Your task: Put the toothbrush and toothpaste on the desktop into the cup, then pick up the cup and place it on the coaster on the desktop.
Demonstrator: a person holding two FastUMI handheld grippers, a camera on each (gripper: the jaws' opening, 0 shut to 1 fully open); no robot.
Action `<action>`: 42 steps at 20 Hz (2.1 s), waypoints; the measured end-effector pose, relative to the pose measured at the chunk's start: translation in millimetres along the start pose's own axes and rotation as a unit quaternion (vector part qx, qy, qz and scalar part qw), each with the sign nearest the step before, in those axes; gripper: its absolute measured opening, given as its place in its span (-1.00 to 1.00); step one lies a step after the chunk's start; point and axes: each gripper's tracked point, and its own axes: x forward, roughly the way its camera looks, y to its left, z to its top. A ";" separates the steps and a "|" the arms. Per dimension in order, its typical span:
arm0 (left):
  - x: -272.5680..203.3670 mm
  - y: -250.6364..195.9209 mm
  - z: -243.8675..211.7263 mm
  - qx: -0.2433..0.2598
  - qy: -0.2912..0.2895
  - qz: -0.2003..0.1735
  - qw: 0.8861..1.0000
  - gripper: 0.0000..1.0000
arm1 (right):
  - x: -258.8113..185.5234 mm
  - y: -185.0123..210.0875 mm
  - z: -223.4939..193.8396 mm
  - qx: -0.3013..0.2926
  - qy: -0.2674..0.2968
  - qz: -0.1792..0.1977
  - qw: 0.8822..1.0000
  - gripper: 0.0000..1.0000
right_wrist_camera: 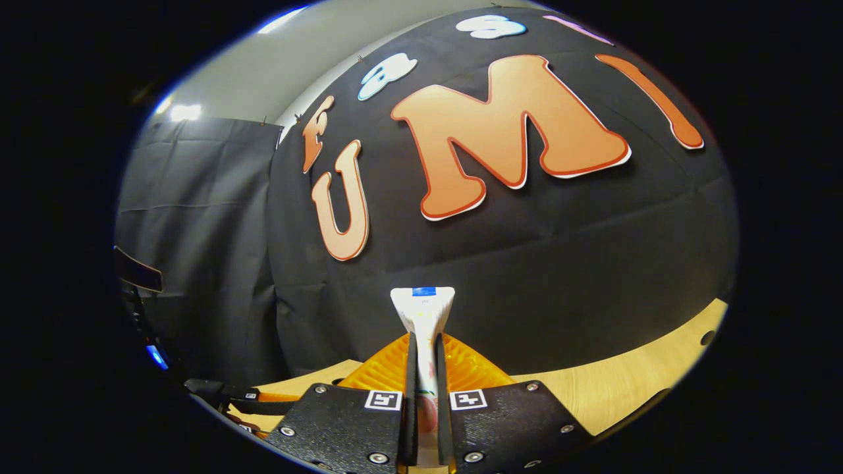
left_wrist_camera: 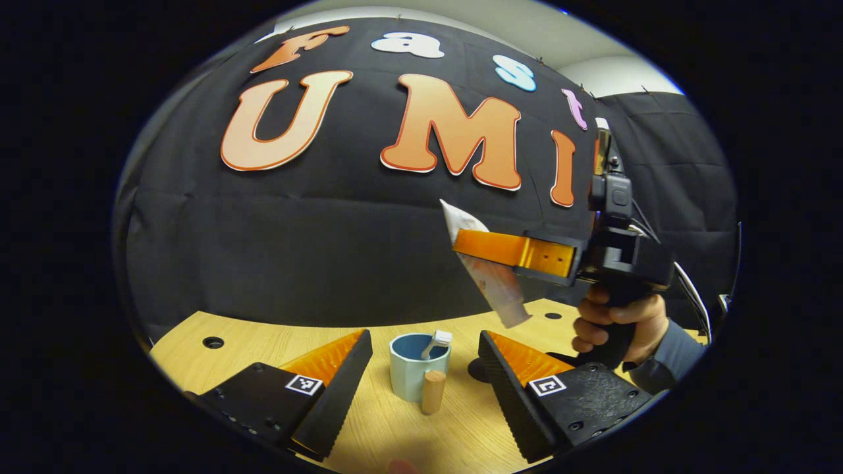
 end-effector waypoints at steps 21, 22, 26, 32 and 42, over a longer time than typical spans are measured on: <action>-18.2 16.1 -37.8 -0.026 0.035 0.036 0.998 0.95 | 68.2 -17.0 -78.2 0.057 0.018 0.007 0.998 -0.70; -18.0 15.7 -38.3 -0.028 0.035 0.035 0.998 0.95 | 66.9 -16.4 -81.4 0.059 0.027 0.009 0.998 -0.70; -15.8 9.2 -44.6 -0.030 0.042 0.032 0.998 0.94 | 51.7 -14.2 -82.2 0.044 0.050 0.019 0.998 -0.70; -12.6 9.6 -43.9 -0.031 0.053 0.053 0.997 0.94 | 20.7 -8.9 -82.6 0.041 0.105 0.041 0.993 -0.55; 9.7 -7.1 -23.9 -0.020 0.095 0.089 0.991 0.94 | -51.3 -19.4 9.4 -0.060 0.066 0.017 0.996 0.53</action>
